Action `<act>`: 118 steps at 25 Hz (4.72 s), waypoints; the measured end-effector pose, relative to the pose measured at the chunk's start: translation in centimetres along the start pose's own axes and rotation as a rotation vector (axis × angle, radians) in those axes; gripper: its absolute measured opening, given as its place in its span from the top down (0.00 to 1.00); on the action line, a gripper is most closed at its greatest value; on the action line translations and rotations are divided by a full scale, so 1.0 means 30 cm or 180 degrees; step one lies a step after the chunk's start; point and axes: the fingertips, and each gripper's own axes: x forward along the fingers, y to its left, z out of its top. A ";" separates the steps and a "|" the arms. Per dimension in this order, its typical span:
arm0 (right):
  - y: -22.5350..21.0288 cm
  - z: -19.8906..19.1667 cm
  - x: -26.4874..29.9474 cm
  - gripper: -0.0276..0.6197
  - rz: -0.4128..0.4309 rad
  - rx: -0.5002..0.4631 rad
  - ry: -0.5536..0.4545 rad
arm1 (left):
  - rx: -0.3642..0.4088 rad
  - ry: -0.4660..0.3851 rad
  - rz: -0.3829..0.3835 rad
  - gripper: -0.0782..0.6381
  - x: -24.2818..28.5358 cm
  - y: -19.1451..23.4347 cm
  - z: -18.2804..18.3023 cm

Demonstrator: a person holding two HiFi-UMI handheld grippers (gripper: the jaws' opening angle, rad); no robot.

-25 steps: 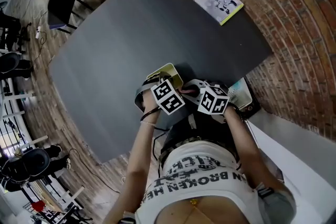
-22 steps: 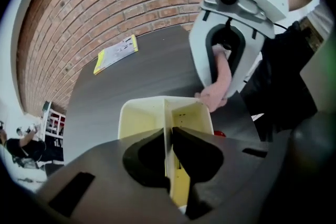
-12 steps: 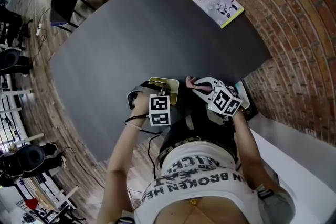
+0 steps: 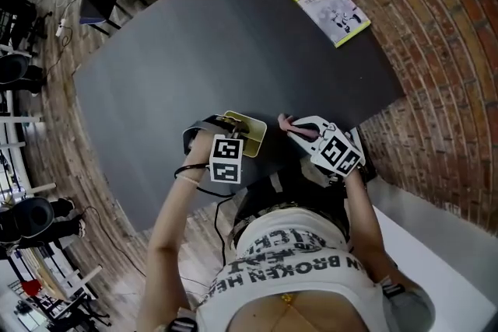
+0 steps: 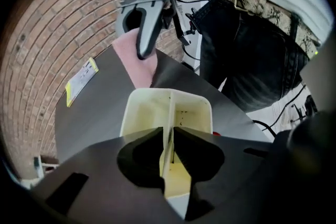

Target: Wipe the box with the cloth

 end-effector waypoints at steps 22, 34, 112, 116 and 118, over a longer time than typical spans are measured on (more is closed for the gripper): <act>-0.086 0.086 0.067 0.93 0.0468 -0.0416 -0.0072 | -0.5667 -0.1858 0.1237 0.75 -0.192 0.034 -0.104; -0.117 0.113 0.096 0.93 0.0683 -0.0757 -0.0102 | -0.6573 -0.1852 0.1193 0.75 -0.143 0.077 -0.147; 0.212 0.067 0.328 0.93 0.1043 -0.0623 0.0101 | -0.5505 -0.0750 0.0794 0.83 -0.083 0.116 -0.233; 0.252 0.058 0.319 0.93 0.1081 -0.0574 0.0086 | -0.5478 -0.0736 0.0783 0.83 -0.079 0.117 -0.232; 0.275 0.052 0.314 0.93 0.1120 -0.0546 0.0075 | -0.5456 -0.0705 0.0803 0.83 -0.081 0.116 -0.232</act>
